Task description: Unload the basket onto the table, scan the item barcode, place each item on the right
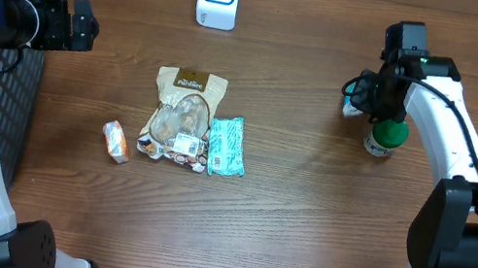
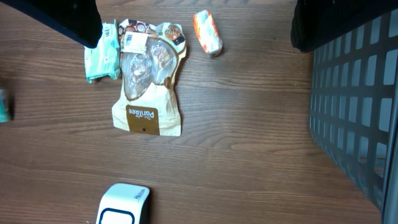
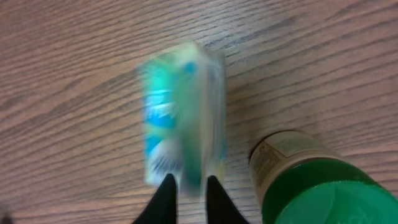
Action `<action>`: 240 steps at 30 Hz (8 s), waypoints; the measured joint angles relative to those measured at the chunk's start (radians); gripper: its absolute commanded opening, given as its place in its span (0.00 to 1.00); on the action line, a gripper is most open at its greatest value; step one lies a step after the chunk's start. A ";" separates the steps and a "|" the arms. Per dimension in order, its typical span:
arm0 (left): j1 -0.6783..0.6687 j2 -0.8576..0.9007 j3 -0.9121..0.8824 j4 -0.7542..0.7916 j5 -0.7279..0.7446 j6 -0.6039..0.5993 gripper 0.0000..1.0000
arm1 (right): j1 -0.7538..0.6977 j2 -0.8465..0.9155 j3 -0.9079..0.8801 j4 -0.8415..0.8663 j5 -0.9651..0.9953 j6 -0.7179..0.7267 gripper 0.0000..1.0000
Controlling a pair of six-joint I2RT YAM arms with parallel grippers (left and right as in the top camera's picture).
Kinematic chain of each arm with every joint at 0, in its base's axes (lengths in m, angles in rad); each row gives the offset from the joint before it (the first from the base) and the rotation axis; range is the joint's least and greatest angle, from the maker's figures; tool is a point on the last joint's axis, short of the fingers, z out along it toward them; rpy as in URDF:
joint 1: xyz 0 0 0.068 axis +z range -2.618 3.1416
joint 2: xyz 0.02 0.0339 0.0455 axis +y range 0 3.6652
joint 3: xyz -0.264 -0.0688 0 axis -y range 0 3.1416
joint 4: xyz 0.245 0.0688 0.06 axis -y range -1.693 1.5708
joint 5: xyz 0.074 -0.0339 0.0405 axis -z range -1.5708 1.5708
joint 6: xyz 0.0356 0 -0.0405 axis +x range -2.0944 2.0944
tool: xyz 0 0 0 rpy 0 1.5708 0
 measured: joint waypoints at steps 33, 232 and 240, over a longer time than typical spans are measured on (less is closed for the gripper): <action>0.000 0.000 0.000 0.000 0.000 0.000 0.99 | 0.082 -0.066 0.016 -0.011 -0.328 -0.051 0.15; 0.000 0.000 0.000 0.000 0.000 0.000 1.00 | 0.147 0.179 0.640 -0.675 -0.334 -0.172 0.51; 0.000 0.000 0.000 0.000 0.000 0.000 0.99 | 0.088 0.100 0.670 -0.712 -0.367 -0.270 0.79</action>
